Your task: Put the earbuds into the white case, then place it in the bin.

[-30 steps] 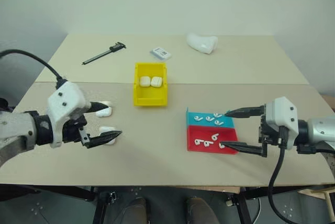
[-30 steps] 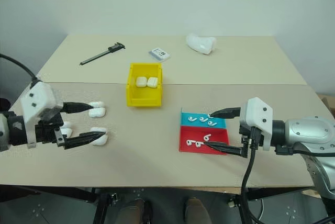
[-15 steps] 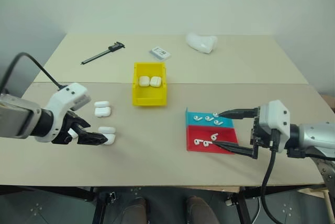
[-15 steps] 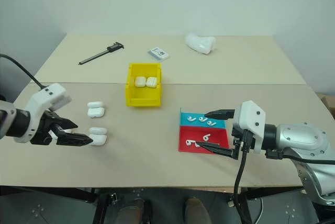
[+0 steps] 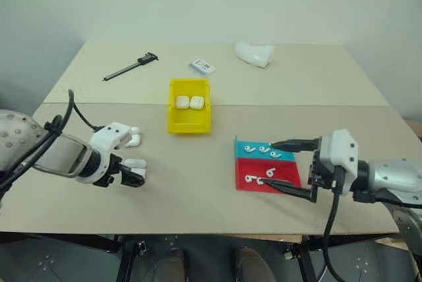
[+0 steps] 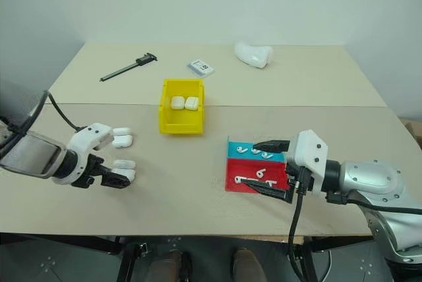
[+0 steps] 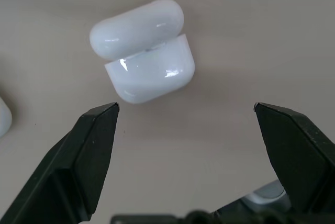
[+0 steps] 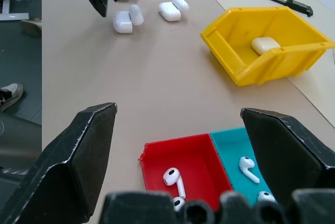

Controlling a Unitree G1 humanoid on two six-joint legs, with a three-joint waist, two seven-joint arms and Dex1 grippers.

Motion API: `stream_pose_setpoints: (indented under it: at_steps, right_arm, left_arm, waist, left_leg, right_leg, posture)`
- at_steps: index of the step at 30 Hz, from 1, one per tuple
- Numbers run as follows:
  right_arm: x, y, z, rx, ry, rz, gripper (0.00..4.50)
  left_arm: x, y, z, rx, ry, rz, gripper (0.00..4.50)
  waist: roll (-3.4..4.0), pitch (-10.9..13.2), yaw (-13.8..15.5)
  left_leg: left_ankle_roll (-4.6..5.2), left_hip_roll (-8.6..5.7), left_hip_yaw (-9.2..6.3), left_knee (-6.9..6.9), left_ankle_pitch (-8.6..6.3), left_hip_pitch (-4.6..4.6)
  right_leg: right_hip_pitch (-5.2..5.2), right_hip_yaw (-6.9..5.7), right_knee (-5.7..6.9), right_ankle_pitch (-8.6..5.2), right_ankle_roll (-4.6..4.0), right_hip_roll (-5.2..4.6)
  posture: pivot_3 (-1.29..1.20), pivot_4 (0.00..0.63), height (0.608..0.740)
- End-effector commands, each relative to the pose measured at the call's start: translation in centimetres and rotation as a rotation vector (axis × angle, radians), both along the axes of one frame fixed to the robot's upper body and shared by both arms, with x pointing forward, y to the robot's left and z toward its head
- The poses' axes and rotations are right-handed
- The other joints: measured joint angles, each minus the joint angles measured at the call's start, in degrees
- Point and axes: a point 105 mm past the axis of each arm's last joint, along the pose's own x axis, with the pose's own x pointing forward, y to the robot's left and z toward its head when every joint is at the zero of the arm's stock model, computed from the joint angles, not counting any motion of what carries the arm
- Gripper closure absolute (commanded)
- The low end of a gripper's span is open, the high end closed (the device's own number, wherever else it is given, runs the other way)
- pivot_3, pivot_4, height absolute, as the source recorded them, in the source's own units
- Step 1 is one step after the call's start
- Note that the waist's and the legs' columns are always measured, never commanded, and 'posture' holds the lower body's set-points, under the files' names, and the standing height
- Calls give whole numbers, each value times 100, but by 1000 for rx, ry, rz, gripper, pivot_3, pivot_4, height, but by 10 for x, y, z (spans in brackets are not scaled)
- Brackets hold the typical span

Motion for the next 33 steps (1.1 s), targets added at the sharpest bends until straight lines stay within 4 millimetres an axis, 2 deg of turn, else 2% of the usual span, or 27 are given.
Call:
stream_pose_setpoints:
  at_steps: [1,8,16,28,33]
  right_arm:
    - [-4,6,7,11,-45,15,53]
    - [-5,10,6,21,-48,16,53]
    - [-6,12,6,30,-55,12,53]
    - [-7,14,5,46,-44,10,53]
    - [-7,14,5,46,-44,7,53]
  left_arm:
    - [10,-3,5,12,-48,62,0]
    - [27,-8,-5,41,-61,136,0]
    - [33,-13,-17,64,-28,155,0]
    - [21,-14,-30,108,42,95,0]
    - [24,-13,-34,133,40,120,0]
  waist:
    - [0,0,6]
    - [1,-1,59]
    - [0,-1,99]
    - [1,-1,98]
    - [1,-2,95]
  left_leg:
    - [-1,-1,1,0,0,0]
    - [-7,-7,5,1,5,5]
    - [-10,-10,5,2,6,2]
    - [-13,-11,5,2,8,4]
    - [-13,-11,5,2,8,6]
  right_leg:
    - [0,0,0,0,0,0]
    - [4,-2,0,0,-1,3]
    - [4,-1,-2,0,0,2]
    - [5,-1,-2,0,0,2]
    - [6,0,-2,0,0,2]
  posture:
    - [0,150,740]
    - [0,150,740]
    - [0,150,740]
    - [0,150,740]
    - [0,150,740]
